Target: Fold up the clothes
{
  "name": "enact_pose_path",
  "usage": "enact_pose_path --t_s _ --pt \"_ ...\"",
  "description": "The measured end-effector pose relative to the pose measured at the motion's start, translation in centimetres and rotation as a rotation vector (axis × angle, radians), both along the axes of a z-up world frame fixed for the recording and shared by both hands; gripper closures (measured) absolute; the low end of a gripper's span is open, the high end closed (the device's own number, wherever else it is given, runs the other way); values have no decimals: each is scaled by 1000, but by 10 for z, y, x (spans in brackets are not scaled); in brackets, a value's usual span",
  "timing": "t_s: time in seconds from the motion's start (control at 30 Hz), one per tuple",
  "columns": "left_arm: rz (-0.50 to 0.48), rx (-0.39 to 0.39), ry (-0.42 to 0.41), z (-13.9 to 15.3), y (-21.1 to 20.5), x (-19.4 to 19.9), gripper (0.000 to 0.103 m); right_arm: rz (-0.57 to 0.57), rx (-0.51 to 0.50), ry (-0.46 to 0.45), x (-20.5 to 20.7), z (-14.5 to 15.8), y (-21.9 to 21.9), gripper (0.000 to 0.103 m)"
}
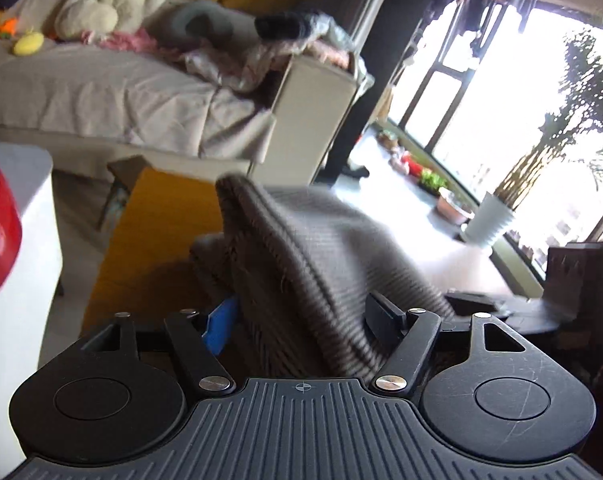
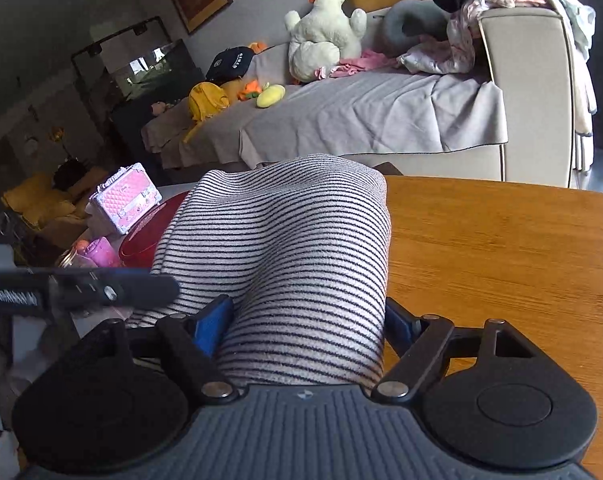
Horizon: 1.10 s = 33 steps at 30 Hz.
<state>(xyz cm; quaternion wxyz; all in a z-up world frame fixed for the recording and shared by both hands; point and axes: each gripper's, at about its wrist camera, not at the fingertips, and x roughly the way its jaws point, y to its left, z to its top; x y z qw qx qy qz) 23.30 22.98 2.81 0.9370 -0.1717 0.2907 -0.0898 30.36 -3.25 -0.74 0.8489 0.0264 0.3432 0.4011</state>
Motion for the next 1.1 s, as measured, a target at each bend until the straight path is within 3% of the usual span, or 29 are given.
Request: enact_pose_path --t_s 0.13,0.27,0.33,0.4,0.5,0.57,0.6,0.73,0.8,0.87,1.0,1.1 --pt "-84 17 -151 31 -15 19 27 -11 -68 -90 -11 6 16 21" --pt "-87 61 9 -3 -26 64 36 -16 -189 -287 -44 25 27 19" --pt "-90 98 6 -23 -23 65 37 17 -146 -353 -64 39 21 19" --pt "-92 77 -7 -24 -20 61 36 88 -75 -345 -78 49 20 26" --pt "-84 72 7 -23 -20 64 35 172 -141 -320 -88 26 44 34" --pt "-89 87 11 -24 -21 68 35 227 -192 -302 -95 10 60 33" --pt "-91 85 14 -24 -20 69 35 244 -225 -356 -103 6 64 32" --pt "-96 76 13 -25 -18 69 35 247 -126 -271 -95 31 40 27" --pt "-97 67 10 -26 -17 69 34 161 -57 -219 -79 45 17 18" --pt "-97 64 5 -27 -17 69 35 65 -3 -153 -59 51 -6 17" --pt "-101 58 1 -28 -15 68 35 -82 48 59 -20 23 -35 11" --pt "-102 57 1 -28 -14 68 35 -85 132 211 -7 -7 -39 11"
